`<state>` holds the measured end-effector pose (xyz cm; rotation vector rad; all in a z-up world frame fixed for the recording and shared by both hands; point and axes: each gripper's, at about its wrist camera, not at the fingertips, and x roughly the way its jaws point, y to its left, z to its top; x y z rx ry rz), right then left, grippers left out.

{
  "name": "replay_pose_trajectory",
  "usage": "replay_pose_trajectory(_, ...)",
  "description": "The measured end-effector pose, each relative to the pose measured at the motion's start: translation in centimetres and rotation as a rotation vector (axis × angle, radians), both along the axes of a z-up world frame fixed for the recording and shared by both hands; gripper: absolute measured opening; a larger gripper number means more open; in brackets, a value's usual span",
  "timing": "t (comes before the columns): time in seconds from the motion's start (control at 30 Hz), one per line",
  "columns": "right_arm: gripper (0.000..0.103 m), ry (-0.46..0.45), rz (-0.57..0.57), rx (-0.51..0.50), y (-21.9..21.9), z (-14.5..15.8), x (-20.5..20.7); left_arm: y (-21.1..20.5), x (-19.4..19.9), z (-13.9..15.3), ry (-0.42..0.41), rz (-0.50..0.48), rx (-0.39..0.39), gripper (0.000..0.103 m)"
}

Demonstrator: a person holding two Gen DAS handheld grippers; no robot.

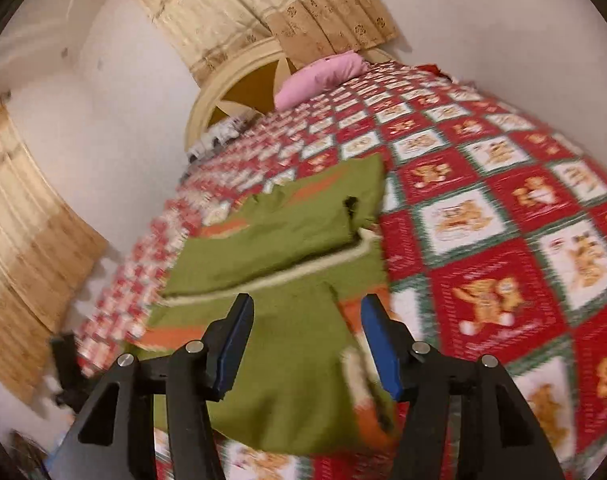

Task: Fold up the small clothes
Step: 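Grasp the ribbed hem with the right tool while the left tool grasps it too, lifting toward the collar, then carry the held hem over the sweater body toward the collar with both tools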

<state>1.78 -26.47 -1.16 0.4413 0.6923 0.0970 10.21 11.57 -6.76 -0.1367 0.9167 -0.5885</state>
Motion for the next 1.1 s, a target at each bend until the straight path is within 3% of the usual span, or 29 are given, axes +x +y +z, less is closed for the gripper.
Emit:
replay_pose_trajectory(0.1, 0.057, 0.043, 0.028, -0.096, 0.6, -0.5, 0.3, -0.2, 0.1, 0.2, 0.004, -0.008, -0.042, 0.046)
replay_pose_trajectory(0.33, 0.057, 0.114, 0.154, -0.428, 4.9, -2.3, 3.6, -0.8, 0.3, -0.1, -0.027, 0.012, 0.001, 0.046)
replay_pose_trajectory(0.4, 0.057, 0.142, 0.181, -0.482, 5.6, -3.6, 5.3, -0.7, 0.3, -0.1, -0.028, 0.02, 0.0, 0.046)
replay_pose_trajectory(0.47, 0.057, 0.171, 0.204, -0.485, 5.9, -4.6, 6.3, -0.7, 0.2, -0.2, -0.03, 0.029, 0.002, 0.046)
replay_pose_trajectory(0.53, 0.045, 0.169, 0.22, -0.475, 6.2, -5.2, 6.5, -1.0, 0.1, -0.2, -0.039, 0.036, 0.024, 0.043)
replay_pose_trajectory(0.6, 0.012, 0.156, 0.229, -0.468, 6.5, -4.9, 5.8, -1.4, -0.1, -0.1, -0.059, 0.057, 0.077, 0.024)
replay_pose_trajectory(0.7, 0.011, 0.152, 0.212, -0.473, 7.0, -4.2, 5.0, -1.3, 0.0, 0.1, -0.052, 0.081, 0.083, 0.009)
replay_pose_trajectory(0.83, 0.01, 0.084, 0.18, -0.47, 7.2, -1.7, 3.5, -1.3, 0.5, 1.4, -0.079, 0.107, 0.104, 0.007)
replay_pose_trajectory(0.97, 0.01, -0.007, 0.12, -0.394, 6.1, 1.6, 3.0, -1.3, 1.5, 3.3, -0.101, 0.115, 0.066, 0.007)
replay_pose_trajectory(1.1, 0.01, -0.057, 0.068, -0.412, 6.2, 3.2, 3.4, -1.1, 3.3, 4.9, -0.12, 0.153, 0.037, 0.007)
